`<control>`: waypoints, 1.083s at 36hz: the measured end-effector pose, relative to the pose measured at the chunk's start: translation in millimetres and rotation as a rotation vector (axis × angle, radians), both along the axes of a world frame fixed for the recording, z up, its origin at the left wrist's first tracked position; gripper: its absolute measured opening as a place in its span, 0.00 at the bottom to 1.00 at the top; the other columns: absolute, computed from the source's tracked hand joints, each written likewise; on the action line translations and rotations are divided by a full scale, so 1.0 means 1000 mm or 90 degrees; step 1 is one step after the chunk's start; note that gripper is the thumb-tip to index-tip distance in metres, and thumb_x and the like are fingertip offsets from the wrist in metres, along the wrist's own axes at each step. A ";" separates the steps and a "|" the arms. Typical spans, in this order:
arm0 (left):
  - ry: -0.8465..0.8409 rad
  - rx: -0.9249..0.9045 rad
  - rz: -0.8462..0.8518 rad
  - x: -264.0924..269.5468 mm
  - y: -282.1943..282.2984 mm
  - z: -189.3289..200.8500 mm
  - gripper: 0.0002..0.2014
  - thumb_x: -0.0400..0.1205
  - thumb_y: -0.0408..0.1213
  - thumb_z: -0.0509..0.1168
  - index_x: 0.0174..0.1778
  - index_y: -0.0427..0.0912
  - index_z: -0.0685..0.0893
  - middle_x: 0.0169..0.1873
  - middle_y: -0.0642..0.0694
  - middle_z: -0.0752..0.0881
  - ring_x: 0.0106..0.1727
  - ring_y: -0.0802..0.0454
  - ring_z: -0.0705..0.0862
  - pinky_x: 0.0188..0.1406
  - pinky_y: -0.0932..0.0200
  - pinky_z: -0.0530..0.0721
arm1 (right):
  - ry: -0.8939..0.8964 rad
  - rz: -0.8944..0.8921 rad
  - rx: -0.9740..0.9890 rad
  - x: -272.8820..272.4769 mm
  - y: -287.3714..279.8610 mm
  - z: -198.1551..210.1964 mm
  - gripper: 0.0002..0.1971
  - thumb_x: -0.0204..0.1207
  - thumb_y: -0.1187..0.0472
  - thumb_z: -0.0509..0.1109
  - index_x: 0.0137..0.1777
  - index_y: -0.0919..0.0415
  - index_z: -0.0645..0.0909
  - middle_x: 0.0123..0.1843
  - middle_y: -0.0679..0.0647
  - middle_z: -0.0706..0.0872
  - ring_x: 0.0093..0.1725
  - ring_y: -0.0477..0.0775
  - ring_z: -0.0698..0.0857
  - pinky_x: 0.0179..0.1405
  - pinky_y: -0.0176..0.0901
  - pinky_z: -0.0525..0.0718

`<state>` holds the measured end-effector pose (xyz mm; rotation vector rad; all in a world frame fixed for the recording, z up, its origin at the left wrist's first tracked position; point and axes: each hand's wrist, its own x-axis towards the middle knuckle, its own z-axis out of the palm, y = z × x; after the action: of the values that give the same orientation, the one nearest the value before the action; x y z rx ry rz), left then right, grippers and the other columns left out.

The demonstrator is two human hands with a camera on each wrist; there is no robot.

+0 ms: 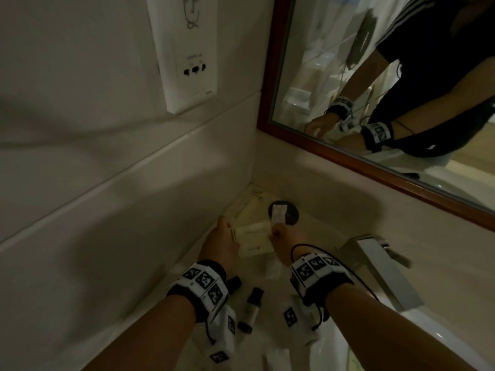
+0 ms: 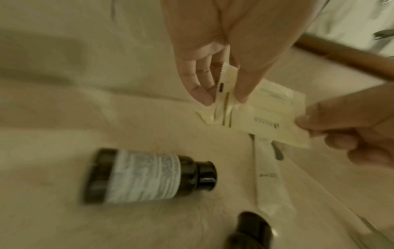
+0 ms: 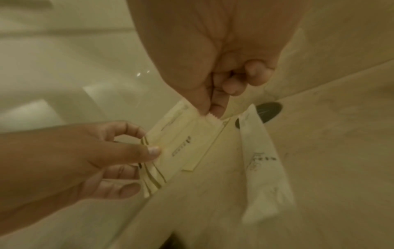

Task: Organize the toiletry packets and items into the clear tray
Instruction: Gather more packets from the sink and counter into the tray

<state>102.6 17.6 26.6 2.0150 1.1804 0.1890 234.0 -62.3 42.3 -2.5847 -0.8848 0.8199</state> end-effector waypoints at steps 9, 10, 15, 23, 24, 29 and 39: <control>-0.056 -0.001 -0.012 -0.020 -0.050 0.027 0.17 0.80 0.36 0.69 0.50 0.42 0.64 0.36 0.47 0.77 0.38 0.48 0.78 0.33 0.59 0.74 | 0.017 -0.006 -0.023 -0.020 -0.073 0.026 0.13 0.80 0.58 0.59 0.32 0.52 0.69 0.34 0.51 0.76 0.40 0.57 0.79 0.44 0.47 0.80; -0.053 0.000 -0.021 -0.022 -0.059 0.029 0.15 0.80 0.36 0.68 0.49 0.42 0.64 0.34 0.49 0.76 0.37 0.50 0.77 0.30 0.61 0.73 | 0.033 -0.019 -0.016 -0.022 -0.083 0.026 0.13 0.80 0.58 0.59 0.32 0.53 0.69 0.34 0.51 0.75 0.41 0.56 0.78 0.44 0.47 0.79; -0.056 -0.041 -0.054 -0.027 -0.101 0.029 0.11 0.82 0.30 0.64 0.36 0.46 0.71 0.41 0.44 0.82 0.43 0.48 0.80 0.35 0.63 0.76 | 0.064 -0.078 -0.001 -0.032 -0.141 0.027 0.13 0.79 0.65 0.60 0.31 0.60 0.69 0.35 0.54 0.74 0.44 0.54 0.75 0.42 0.41 0.70; -0.076 -0.028 -0.140 -0.017 -0.185 0.038 0.19 0.78 0.26 0.65 0.28 0.52 0.71 0.38 0.44 0.83 0.42 0.48 0.80 0.41 0.61 0.76 | 0.053 -0.170 0.017 -0.035 -0.239 0.031 0.17 0.77 0.64 0.61 0.27 0.54 0.66 0.40 0.55 0.76 0.43 0.54 0.74 0.42 0.40 0.70; -0.075 -0.025 -0.151 -0.014 -0.197 0.038 0.19 0.78 0.26 0.65 0.27 0.52 0.71 0.37 0.45 0.83 0.43 0.48 0.80 0.40 0.61 0.77 | 0.054 -0.179 0.023 -0.033 -0.253 0.032 0.17 0.77 0.64 0.60 0.26 0.54 0.65 0.37 0.54 0.75 0.43 0.55 0.74 0.42 0.41 0.70; -0.082 -0.016 -0.189 0.002 -0.266 0.042 0.12 0.79 0.27 0.66 0.32 0.45 0.76 0.39 0.45 0.83 0.43 0.50 0.80 0.42 0.64 0.73 | 0.035 -0.195 0.035 -0.022 -0.324 0.037 0.16 0.78 0.63 0.60 0.28 0.57 0.66 0.32 0.54 0.72 0.41 0.55 0.74 0.41 0.42 0.70; -0.099 -0.038 -0.244 0.038 -0.400 0.045 0.05 0.79 0.29 0.65 0.43 0.42 0.83 0.42 0.44 0.85 0.44 0.49 0.82 0.44 0.63 0.78 | 0.025 -0.253 0.012 0.001 -0.467 0.041 0.12 0.83 0.60 0.55 0.51 0.65 0.78 0.51 0.61 0.81 0.47 0.55 0.76 0.46 0.47 0.74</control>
<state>140.7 -382.7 71.8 2.0891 0.6797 0.1135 235.4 -529.7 83.5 -2.5909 -0.3438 0.7354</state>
